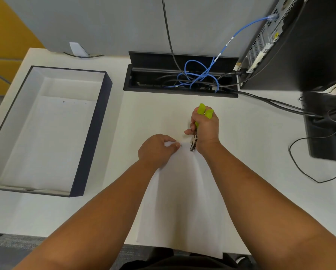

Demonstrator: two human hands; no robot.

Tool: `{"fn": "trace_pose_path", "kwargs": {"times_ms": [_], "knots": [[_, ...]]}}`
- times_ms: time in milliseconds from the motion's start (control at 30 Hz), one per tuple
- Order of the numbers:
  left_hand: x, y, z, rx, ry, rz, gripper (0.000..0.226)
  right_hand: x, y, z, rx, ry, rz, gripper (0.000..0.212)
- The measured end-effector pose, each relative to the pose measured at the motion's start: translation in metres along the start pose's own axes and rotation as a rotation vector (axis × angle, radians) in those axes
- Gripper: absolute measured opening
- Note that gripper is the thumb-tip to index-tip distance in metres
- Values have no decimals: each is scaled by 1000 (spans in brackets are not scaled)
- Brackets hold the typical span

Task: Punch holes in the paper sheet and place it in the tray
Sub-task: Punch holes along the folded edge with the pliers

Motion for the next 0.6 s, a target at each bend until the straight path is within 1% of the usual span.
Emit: {"fn": "trace_pose_path", "kwargs": {"times_ms": [200,267,300,367,433,500,600], "knots": [[4,3,0,-9,5,15,22,-3,0,1,10,56,-51,13],[8,6,-2,28,-50,40,24,-4,1,2,19,65,-70,15],[12,7,-4,79,-142,73,25,-5,2,2,23,69,-78,17],[23,13,-7,204,-403,141,25,-6,4,3,26,85,-91,18],[35,19,-5,284,-555,192,24,-7,5,5,24,104,-103,16],[44,20,4,268,-591,231,25,-8,6,6,23,109,-114,14],[49,16,20,173,-552,266,28,-7,6,7,22,96,-119,14]]}}
Point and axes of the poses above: each hand's wrist, its own y-axis away from the middle knuckle, its own z-axis out of the palm, x = y × z, the point moved 10 cm from there along -y, towards the middle knuckle, and after that the axes turned 7 degrees about -x, right-handed, at the moved point
